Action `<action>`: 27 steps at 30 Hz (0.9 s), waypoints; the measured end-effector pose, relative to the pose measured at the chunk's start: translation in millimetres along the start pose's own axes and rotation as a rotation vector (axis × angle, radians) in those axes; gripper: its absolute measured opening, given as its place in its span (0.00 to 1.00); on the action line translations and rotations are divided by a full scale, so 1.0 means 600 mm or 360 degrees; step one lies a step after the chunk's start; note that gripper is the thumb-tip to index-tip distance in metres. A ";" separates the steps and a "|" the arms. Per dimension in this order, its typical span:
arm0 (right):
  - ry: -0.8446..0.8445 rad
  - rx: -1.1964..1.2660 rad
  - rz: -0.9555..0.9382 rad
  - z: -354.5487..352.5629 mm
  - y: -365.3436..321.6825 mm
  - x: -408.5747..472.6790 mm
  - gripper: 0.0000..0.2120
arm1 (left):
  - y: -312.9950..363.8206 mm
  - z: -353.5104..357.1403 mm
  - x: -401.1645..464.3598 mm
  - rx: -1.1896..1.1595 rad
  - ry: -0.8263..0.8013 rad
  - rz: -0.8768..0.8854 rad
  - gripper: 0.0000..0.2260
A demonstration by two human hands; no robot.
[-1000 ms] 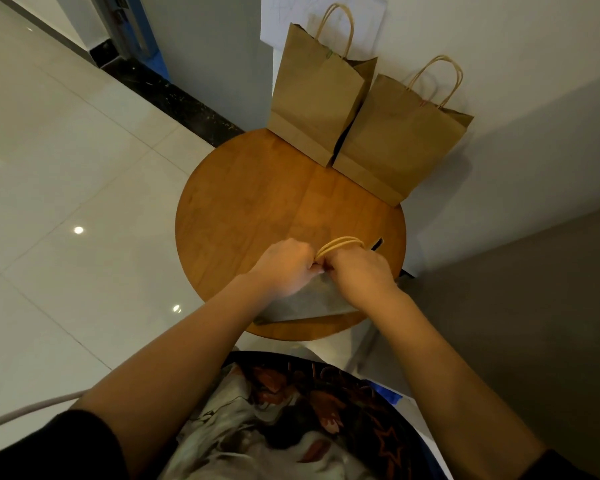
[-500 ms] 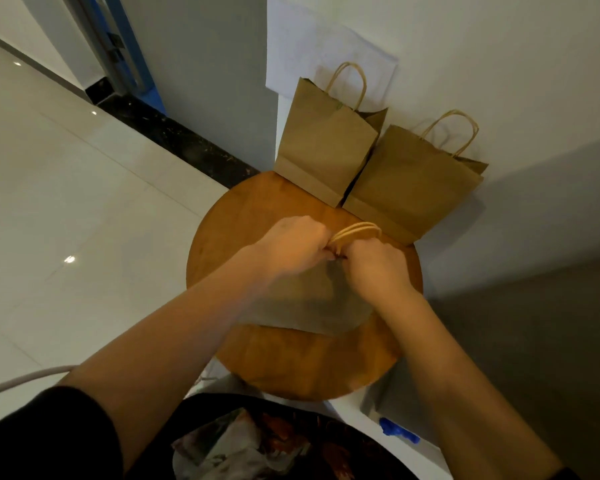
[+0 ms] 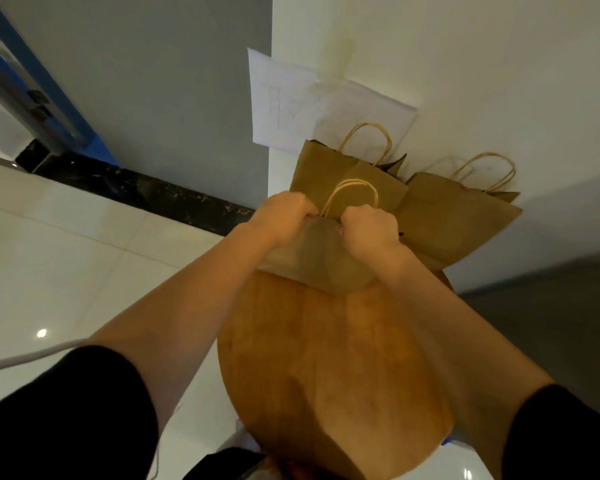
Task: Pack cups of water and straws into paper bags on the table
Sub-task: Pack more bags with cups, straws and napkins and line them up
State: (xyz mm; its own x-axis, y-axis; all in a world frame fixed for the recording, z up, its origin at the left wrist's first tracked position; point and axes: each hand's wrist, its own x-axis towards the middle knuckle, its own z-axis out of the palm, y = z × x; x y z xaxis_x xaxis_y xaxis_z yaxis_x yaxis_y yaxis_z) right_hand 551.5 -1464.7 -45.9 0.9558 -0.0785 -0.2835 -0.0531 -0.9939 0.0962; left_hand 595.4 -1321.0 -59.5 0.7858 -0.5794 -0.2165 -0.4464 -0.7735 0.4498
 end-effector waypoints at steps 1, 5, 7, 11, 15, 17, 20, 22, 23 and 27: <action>0.0000 -0.0006 0.0021 0.000 -0.003 0.012 0.09 | -0.010 -0.001 0.014 -0.0011 -0.0034 -0.0003 0.11; 0.0016 0.0026 0.0089 -0.001 -0.008 0.047 0.08 | -0.034 -0.002 0.055 -0.0060 -0.0005 0.0013 0.11; 0.0032 0.0038 0.0102 -0.001 -0.008 0.056 0.08 | -0.041 -0.001 0.067 -0.0090 0.0032 0.0022 0.12; 0.0017 0.0045 0.0108 0.004 -0.009 0.058 0.08 | -0.046 0.009 0.071 -0.0099 0.0062 0.0038 0.12; 0.0049 0.0066 0.0070 0.014 -0.010 0.043 0.09 | -0.045 0.017 0.063 -0.0078 0.0107 0.0045 0.12; 0.0105 0.0104 0.0035 0.020 -0.012 0.031 0.09 | -0.043 0.020 0.055 -0.0041 0.0183 0.0036 0.11; 0.0244 0.0164 0.0004 0.024 -0.011 0.005 0.09 | -0.034 0.028 0.038 -0.0011 0.0349 0.0031 0.11; 0.0311 0.0196 -0.0014 0.022 -0.009 -0.016 0.09 | -0.024 0.033 0.023 0.0035 0.0439 -0.0038 0.10; 0.0340 0.0203 -0.0019 0.020 -0.007 -0.028 0.09 | -0.016 0.036 0.014 0.0081 0.0472 -0.0089 0.10; 0.0379 0.0195 -0.0007 0.010 0.010 -0.087 0.09 | 0.039 0.048 -0.036 0.0184 0.0379 -0.0250 0.08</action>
State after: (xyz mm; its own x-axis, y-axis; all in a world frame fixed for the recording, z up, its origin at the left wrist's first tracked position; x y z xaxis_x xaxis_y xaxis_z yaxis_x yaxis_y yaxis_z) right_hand 499.4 -1467.2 -35.9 0.9964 -0.0682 -0.0500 -0.0695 -0.9973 -0.0249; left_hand 555.8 -1334.0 -69.3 0.9211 -0.3846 -0.0600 -0.3468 -0.8808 0.3223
